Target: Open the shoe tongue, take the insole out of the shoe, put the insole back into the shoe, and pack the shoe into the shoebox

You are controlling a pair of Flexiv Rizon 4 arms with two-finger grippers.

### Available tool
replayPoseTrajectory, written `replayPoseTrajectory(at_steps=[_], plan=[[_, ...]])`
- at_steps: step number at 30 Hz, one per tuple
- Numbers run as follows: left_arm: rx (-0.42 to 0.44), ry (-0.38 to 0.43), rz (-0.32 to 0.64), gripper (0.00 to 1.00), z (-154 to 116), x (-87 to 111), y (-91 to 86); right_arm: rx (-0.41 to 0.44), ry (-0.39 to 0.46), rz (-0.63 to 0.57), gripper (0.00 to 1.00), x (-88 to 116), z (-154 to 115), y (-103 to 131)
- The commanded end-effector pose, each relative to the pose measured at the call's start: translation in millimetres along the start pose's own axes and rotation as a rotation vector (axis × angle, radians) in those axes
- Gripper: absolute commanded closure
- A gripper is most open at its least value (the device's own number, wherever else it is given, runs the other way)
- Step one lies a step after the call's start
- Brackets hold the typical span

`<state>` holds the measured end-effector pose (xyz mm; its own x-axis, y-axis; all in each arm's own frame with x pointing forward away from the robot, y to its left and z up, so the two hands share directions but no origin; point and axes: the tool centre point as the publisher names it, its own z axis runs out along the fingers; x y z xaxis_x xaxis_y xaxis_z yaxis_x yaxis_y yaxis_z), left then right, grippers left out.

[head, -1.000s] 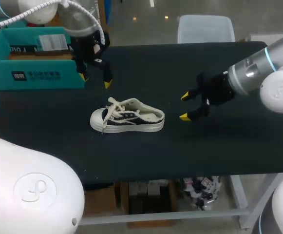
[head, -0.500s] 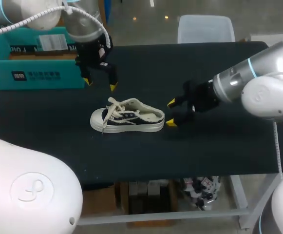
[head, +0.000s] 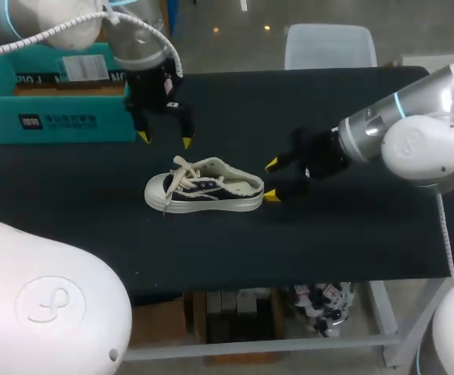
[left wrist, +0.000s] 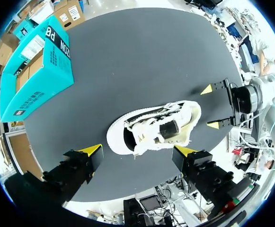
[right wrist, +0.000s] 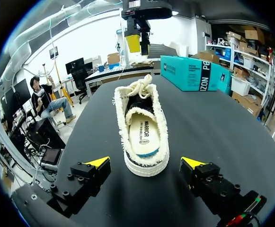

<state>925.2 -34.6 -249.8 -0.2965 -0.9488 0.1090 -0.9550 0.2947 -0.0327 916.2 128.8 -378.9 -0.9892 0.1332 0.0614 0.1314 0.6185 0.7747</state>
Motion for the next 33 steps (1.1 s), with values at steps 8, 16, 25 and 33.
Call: replayPoseTrajectory(at_steps=[8,16,25,33], plan=[[-0.023,-0.024,0.024,0.0,12.8,17.8,-2.6,-0.019,-0.027,0.028,0.0,-2.9,27.7,-1.7],[-0.025,-0.025,0.03,0.0,18.0,21.5,-3.1,-0.039,-0.014,0.038,0.0,1.4,35.8,-4.9],[-0.019,-0.03,0.017,0.0,22.6,23.5,-4.8,-0.047,0.026,0.064,0.0,-0.8,55.0,-8.6],[-0.031,-0.016,0.009,0.0,24.8,23.7,-5.5,-0.063,0.029,0.056,0.0,-2.3,63.4,-4.7]])
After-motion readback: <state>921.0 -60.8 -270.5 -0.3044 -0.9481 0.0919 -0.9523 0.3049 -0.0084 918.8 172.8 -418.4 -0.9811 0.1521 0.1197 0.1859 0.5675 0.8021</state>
